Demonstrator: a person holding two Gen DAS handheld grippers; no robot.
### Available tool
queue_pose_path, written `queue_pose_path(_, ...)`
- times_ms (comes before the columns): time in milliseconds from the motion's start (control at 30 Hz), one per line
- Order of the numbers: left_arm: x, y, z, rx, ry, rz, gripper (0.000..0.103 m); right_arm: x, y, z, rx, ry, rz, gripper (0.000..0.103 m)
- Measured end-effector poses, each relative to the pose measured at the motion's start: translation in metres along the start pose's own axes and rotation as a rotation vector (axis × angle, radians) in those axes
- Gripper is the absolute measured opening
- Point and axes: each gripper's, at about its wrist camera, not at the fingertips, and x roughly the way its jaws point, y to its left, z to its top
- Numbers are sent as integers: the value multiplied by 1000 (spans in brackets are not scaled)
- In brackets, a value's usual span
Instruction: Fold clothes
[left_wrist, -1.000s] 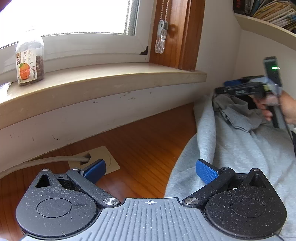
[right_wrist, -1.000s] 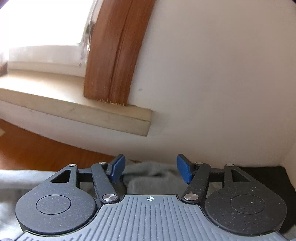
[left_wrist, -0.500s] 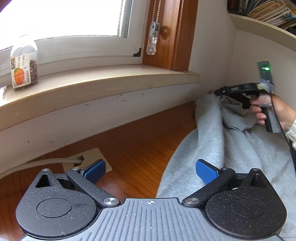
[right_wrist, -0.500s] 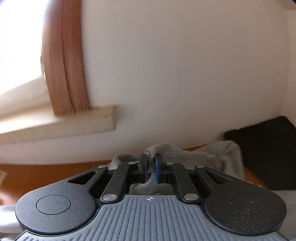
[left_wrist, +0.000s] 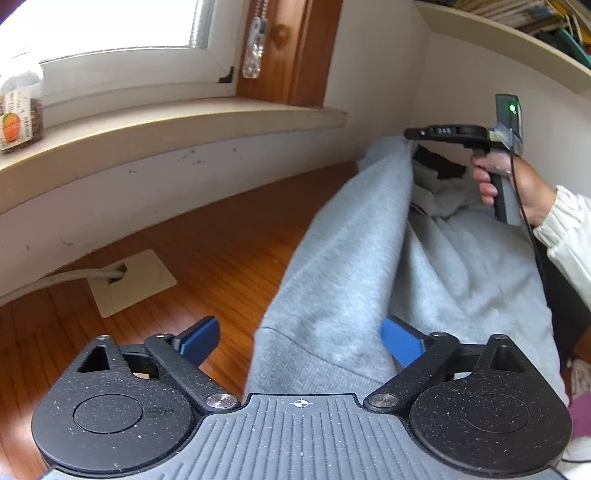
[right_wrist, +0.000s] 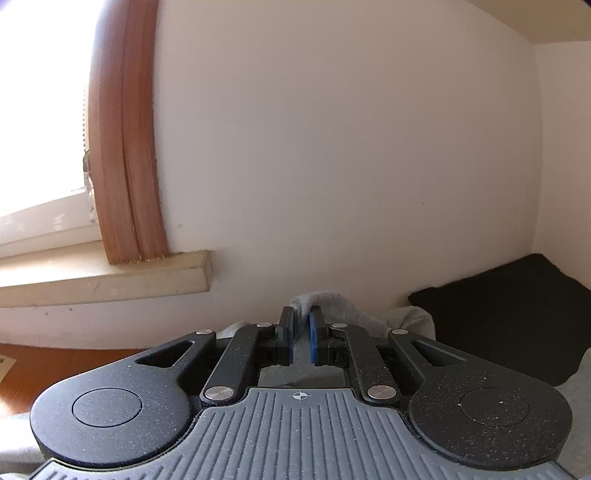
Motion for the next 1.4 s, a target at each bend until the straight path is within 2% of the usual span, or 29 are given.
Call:
queue_pose_path(33,1,0,-1,-1,7,4,80,0,0,-1,0,-1,4,9)
queue_pose_path(100,1,-1,-4,-2,17,9,71,-3,-1,-1,-2,-19,13,9)
queue_pose_path(200,1,2,-6,-12,16,-9,50,-8,1,5,-15,-47,12,9)
queue_pose_path(267,0,3,-6,-22,13,-16,45,-13,3,12,-25,-63,10,9)
queue_pose_path(333,-6,1,-6,-15,-18,8,10,-19,5,19,-37,-82,5,9)
queue_pose_path(367,-10,-1,-7,-11,-36,23,7,-21,6,23,-41,-91,-8,9)
queue_pose_path(500,-44,-2,-1,-31,-164,42,6,-33,9,39,-40,-144,-52,7)
queue_pose_path(667,-91,0,8,-61,-302,67,6,-55,21,69,-39,-263,-46,7)
queue_pose_path(800,-108,19,8,-111,-337,94,6,-53,50,88,-92,-344,-55,7)
queue_pose_path(900,-89,41,2,-146,-257,114,7,-20,79,89,-159,-300,-77,7)
queue_pose_path(1033,-49,54,-6,-179,-146,145,11,39,104,68,-221,-123,-114,8)
queue_pose_path(1100,-38,55,-8,-178,-123,151,11,59,104,58,-182,8,-80,17)
queue_pose_path(1133,-34,56,-9,-173,-118,157,11,60,103,55,-174,23,-78,20)
queue_pose_path(1167,-31,57,-9,-173,-115,159,11,60,101,51,-168,31,-78,31)
queue_pose_path(1200,-30,59,-10,-175,-111,160,11,56,98,49,-166,38,-67,46)
queue_pose_path(1233,-29,62,-11,-175,-113,163,11,52,95,48,-165,44,-55,51)
queue_pose_path(1300,-27,66,-12,-187,-111,160,11,38,87,44,-160,52,15,51)
queue_pose_path(1400,-30,65,-15,-174,-118,185,10,20,76,29,-192,122,104,49)
